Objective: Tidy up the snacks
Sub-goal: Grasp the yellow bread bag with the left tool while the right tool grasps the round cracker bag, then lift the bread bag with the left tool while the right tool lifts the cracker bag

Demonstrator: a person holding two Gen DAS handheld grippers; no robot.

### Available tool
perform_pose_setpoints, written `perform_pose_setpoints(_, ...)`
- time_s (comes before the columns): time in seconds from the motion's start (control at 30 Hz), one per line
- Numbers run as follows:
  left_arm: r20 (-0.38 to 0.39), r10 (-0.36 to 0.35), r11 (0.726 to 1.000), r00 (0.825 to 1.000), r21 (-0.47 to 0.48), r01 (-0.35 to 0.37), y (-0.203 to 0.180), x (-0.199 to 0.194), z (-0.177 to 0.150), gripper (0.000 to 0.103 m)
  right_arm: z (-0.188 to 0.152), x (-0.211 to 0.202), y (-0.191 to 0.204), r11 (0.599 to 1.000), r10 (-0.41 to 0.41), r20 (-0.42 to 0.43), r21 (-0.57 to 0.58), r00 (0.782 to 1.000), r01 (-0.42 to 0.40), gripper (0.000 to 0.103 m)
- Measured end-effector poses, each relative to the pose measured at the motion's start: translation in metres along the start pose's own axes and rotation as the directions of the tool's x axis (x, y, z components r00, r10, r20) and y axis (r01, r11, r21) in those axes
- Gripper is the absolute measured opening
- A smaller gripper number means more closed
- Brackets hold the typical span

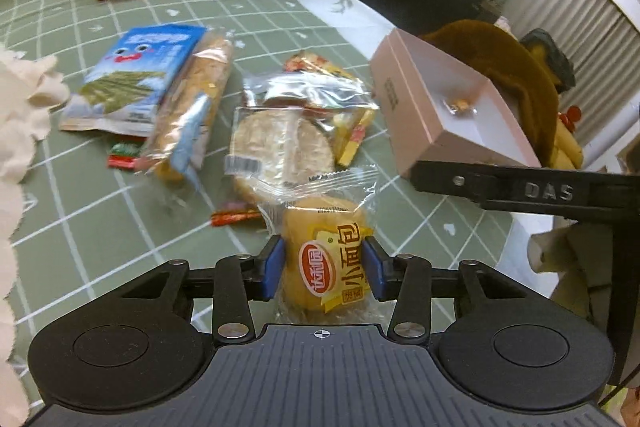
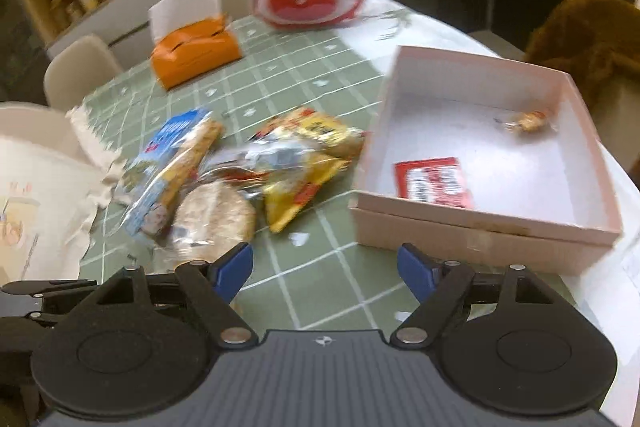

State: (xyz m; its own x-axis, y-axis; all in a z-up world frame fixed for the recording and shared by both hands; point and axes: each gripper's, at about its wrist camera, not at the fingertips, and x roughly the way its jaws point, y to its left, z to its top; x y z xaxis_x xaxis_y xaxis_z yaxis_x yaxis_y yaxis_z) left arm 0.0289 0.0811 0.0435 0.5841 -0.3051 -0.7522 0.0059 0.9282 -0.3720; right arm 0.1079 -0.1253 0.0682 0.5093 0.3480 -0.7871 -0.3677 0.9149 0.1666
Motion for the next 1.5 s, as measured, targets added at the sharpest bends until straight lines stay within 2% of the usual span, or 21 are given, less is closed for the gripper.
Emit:
perform_pose_setpoints(0.1, 0.008, 0.051, 0.999, 0.999, 0.012, -0.051, 0.004, -0.01, -0.005, 0.047, 0.006, 0.011, 0.019, 0.999, 0.036, -0.019, -0.006, 0.999, -0.036, 0.08)
perform_pose_setpoints(0.23, -0.005, 0.048, 0.999, 0.999, -0.018, -0.048, 0.015, -0.015, -0.015, 0.047, 0.017, 0.034, 0.051, 0.997, 0.076, -0.055, 0.0, 0.996, -0.077, 0.08)
perform_pose_setpoints(0.47, 0.001, 0.056, 0.997, 0.998, -0.047, -0.056, 0.021, -0.02, -0.017, 0.047, 0.029, 0.08, 0.092, 0.999, 0.027, -0.147, -0.043, 0.989, -0.034, 0.08)
perform_pose_setpoints(0.6, 0.0, 0.059, 0.997, 0.998, -0.047, -0.059, 0.02, -0.021, -0.017, 0.047, 0.031, 0.1, 0.097, 0.997, 0.007, -0.186, -0.074, 0.983, -0.021, 0.083)
perform_pose_setpoints(0.83, -0.006, 0.039, 0.997, 0.999, -0.065, -0.039, 0.024, -0.024, -0.019, 0.047, 0.022, 0.082, 0.08, 0.996, 0.001, -0.157, -0.088, 0.988, -0.015, 0.077)
perform_pose_setpoints(1.0, -0.02, 0.025, 0.998, 0.999, -0.063, -0.027, 0.024, -0.024, -0.021, 0.047, -0.001, 0.054, 0.051, 0.997, -0.044, -0.129, -0.068, 0.991, 0.035, 0.077)
perform_pose_setpoints(1.2, -0.023, 0.035, 0.997, 0.999, -0.067, -0.036, 0.021, -0.022, -0.021, 0.047, -0.031, 0.02, 0.008, 0.998, -0.055, -0.119, -0.004, 0.991, 0.055, 0.077)
perform_pose_setpoints(1.5, -0.041, 0.001, 0.999, 0.999, -0.047, -0.003, 0.005, -0.01, -0.018, 0.047, -0.065, -0.014, -0.026, 0.997, -0.058, -0.132, -0.05, 0.99, 0.052, 0.078)
